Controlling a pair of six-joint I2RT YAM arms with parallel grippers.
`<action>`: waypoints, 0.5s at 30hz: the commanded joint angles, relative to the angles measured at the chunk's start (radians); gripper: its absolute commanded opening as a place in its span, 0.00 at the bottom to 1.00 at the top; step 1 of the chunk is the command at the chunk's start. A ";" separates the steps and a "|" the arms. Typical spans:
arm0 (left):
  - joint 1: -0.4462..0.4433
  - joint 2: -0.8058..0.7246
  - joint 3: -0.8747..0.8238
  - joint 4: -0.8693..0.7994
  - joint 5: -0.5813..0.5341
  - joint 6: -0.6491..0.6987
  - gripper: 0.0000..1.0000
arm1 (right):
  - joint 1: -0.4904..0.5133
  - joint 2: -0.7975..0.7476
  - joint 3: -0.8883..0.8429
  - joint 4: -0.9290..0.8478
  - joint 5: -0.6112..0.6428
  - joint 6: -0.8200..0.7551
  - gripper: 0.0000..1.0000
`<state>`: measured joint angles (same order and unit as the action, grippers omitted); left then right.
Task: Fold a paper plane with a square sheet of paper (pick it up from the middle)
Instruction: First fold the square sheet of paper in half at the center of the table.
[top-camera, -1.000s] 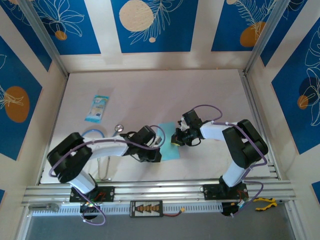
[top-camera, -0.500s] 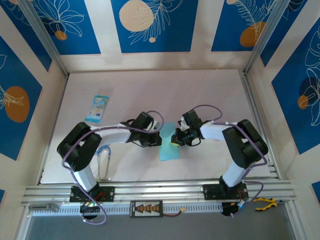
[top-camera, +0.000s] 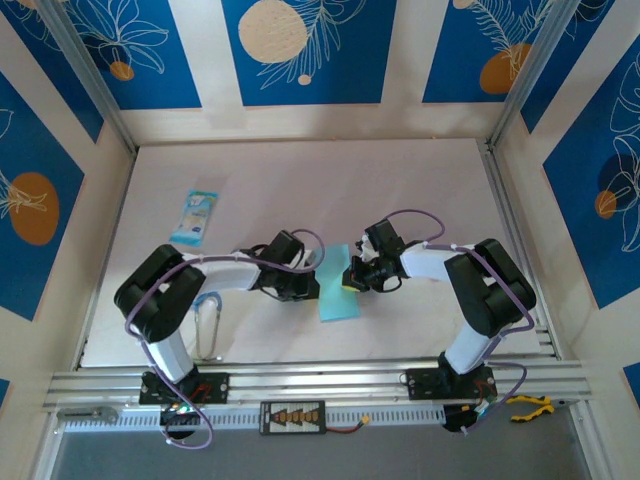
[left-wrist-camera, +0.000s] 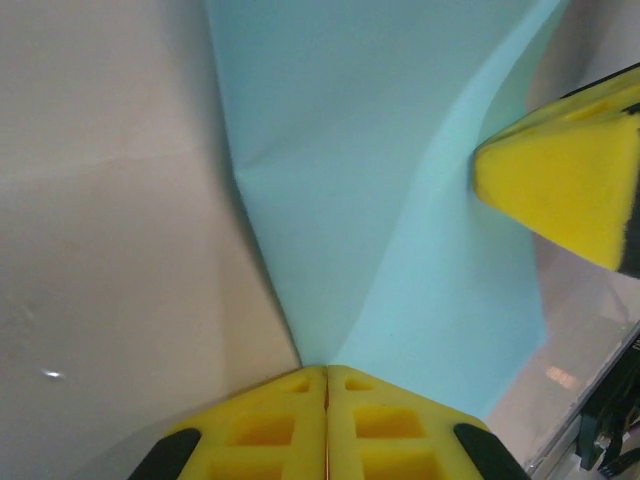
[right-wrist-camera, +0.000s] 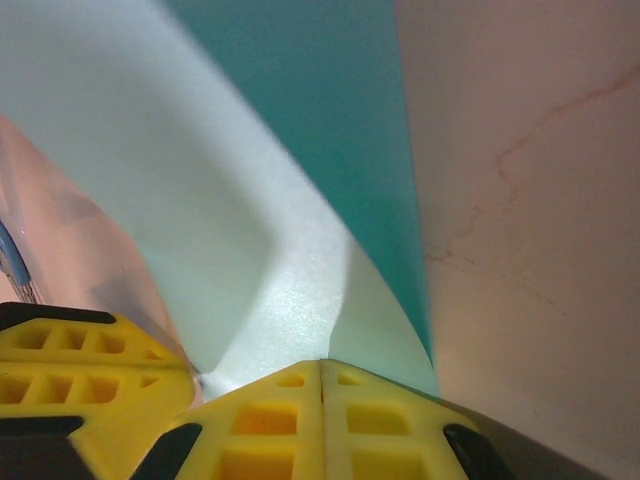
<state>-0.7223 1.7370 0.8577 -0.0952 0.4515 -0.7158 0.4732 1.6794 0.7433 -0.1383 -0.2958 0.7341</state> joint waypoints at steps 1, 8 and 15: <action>0.021 -0.025 0.080 -0.017 0.014 0.012 0.08 | -0.007 0.047 -0.042 -0.124 0.089 0.002 0.00; 0.065 0.094 0.150 0.033 0.035 -0.012 0.07 | -0.007 0.048 -0.043 -0.123 0.088 0.004 0.00; 0.086 0.173 0.125 0.048 0.010 -0.021 0.07 | -0.003 0.047 -0.041 -0.128 0.084 0.002 0.00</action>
<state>-0.6468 1.8874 0.9962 -0.0410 0.4690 -0.7319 0.4736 1.6794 0.7433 -0.1383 -0.2958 0.7341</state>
